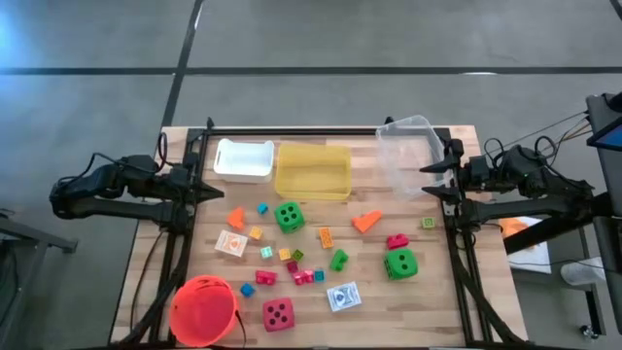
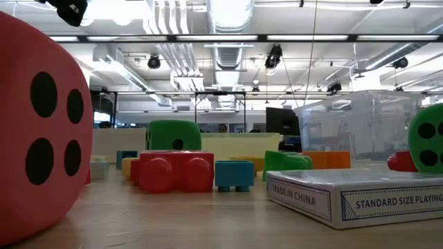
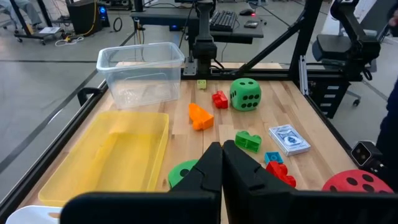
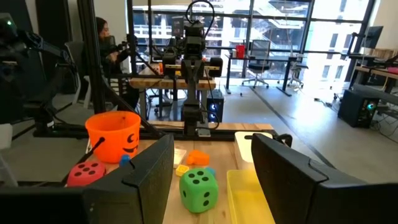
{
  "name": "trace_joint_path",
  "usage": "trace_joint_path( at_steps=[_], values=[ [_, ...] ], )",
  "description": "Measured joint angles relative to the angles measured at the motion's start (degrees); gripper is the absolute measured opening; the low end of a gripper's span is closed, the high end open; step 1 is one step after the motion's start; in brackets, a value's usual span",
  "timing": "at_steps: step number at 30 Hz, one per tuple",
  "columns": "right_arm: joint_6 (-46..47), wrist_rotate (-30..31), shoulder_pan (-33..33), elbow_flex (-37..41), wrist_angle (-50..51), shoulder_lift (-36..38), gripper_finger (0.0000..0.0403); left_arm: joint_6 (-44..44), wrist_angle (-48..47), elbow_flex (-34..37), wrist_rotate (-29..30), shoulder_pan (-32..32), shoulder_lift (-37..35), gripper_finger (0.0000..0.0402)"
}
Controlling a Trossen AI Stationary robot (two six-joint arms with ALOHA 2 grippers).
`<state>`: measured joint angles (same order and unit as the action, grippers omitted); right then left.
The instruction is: Pick & Place Toys
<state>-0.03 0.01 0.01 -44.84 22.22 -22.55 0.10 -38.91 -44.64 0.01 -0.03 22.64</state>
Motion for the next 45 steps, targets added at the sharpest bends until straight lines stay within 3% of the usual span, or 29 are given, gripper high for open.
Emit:
trace_joint_path(
  at_steps=[11,19,32,38,45],
  values=[
    [1.93,0.03,0.02,0.0,-0.42,-0.13,0.0212,-0.14,0.0,0.0,-0.01,0.02,0.02,0.0],
    [18.13,0.19,0.02,-0.02,-1.24,-2.06,0.0212,-0.12,0.77,0.0,0.21,0.01,0.02,0.0],
    [22.64,6.44,0.04,-0.02,-5.95,-11.89,0.0212,24.78,5.55,0.05,0.67,0.0,0.1,0.0],
    [22.6,6.33,0.0,-0.02,-11.47,-16.03,0.0212,28.93,15.37,1.73,8.14,0.01,3.56,0.0],
    [22.6,5.9,0.0,-0.06,-12.44,-16.34,0.0212,27.5,21.39,4.28,9.24,0.01,10.41,0.0]
  ],
)
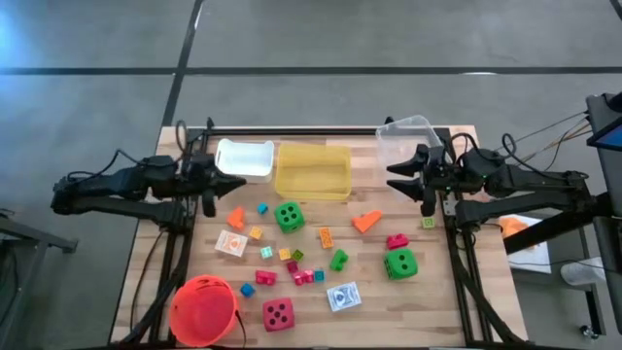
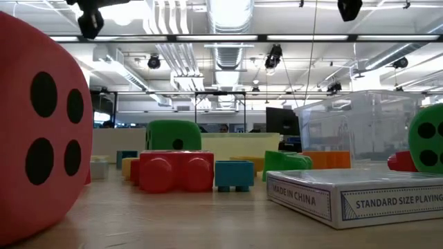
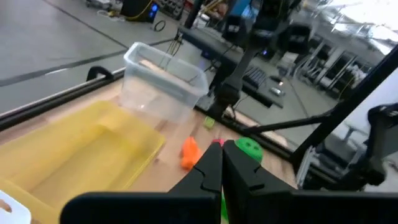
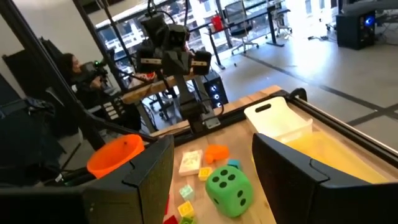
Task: Pick & Place Toys
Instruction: Put the top green dice into the yellow bin
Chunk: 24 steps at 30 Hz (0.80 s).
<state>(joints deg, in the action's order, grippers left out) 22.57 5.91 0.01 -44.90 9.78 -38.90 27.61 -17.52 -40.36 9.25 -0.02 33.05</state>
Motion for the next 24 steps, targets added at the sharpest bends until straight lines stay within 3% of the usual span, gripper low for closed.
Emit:
trace_joint_path(
  at_steps=[4,8,11,24],
  values=[
    [-0.21,-0.41,0.0,-0.68,0.06,0.59,0.0212,2.04,1.54,0.17,-2.27,-0.12,3.67,0.0],
    [-0.26,-1.37,0.0,-1.44,0.24,1.09,0.0212,18.72,0.81,0.21,4.15,0.1,7.48,0.0001],
    [-1.23,-3.19,0.0,-2.13,0.23,1.31,0.0212,23.27,0.77,0.24,4.84,0.33,10.57,0.0017],
    [-3.44,-5.02,0.0,-2.62,0.93,1.27,0.0212,20.46,0.12,0.17,2.6,0.82,23.35,0.0264]
  ],
)
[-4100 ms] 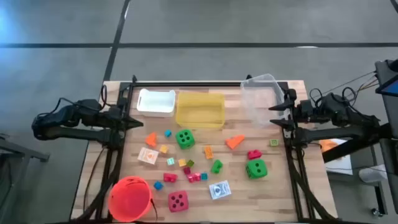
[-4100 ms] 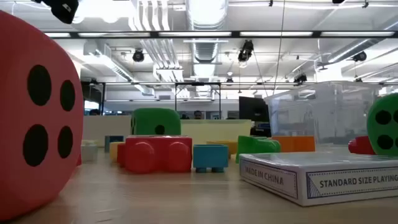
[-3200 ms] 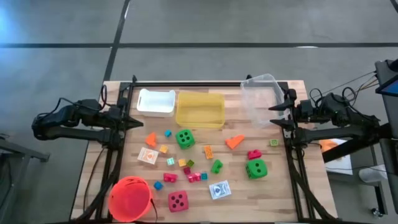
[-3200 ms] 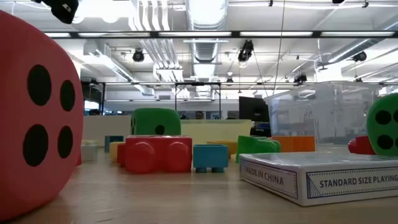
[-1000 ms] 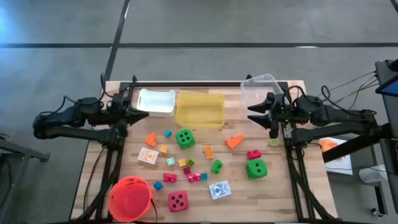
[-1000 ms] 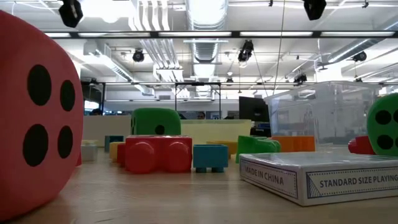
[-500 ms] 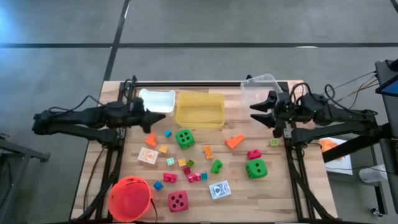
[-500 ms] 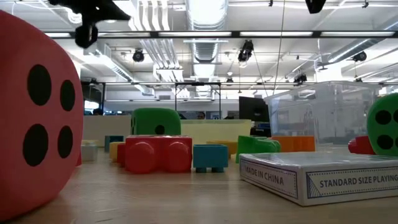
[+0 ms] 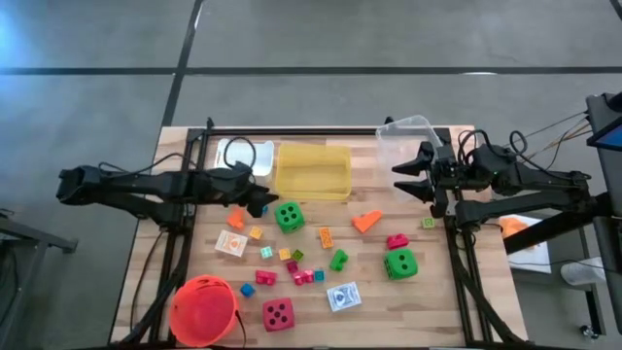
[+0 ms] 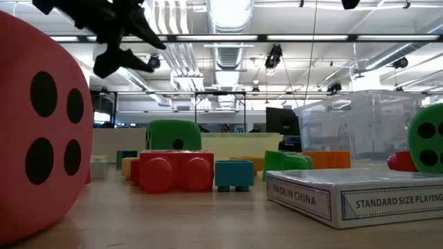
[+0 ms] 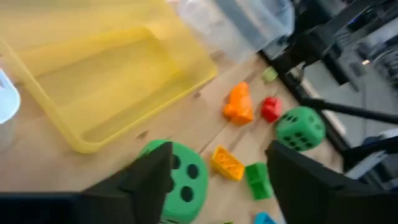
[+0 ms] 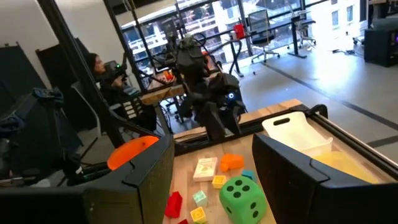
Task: Pick & Place Toys
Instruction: Put the top green dice into the yellow bin
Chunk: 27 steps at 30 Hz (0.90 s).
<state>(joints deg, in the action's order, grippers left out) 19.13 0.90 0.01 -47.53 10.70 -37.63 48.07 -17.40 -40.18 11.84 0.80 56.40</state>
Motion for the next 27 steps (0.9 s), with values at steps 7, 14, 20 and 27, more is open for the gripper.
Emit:
trace_joint_path(
  at_steps=[7,14,20,27],
  values=[
    [0.28,-0.41,0.0,0.0,-0.01,0.0,0.0212,-4.16,-0.65,-0.02,-6.51,2.19,7.07,0.033],
    [0.4,-6.17,0.0,0.02,-0.18,0.0,0.0212,-9.74,-0.64,-0.13,-10.79,4.8,13.23,0.0343],
    [0.4,-6.53,0.0,0.02,-0.2,0.0,0.0212,-11.63,1.58,-0.09,-16.72,7.62,17.78,0.0344],
    [0.38,-6.99,0.0,0.04,-0.19,0.0,0.0212,-13.87,3.09,-0.07,-21.1,8.2,22.51,0.0344]
  ],
)
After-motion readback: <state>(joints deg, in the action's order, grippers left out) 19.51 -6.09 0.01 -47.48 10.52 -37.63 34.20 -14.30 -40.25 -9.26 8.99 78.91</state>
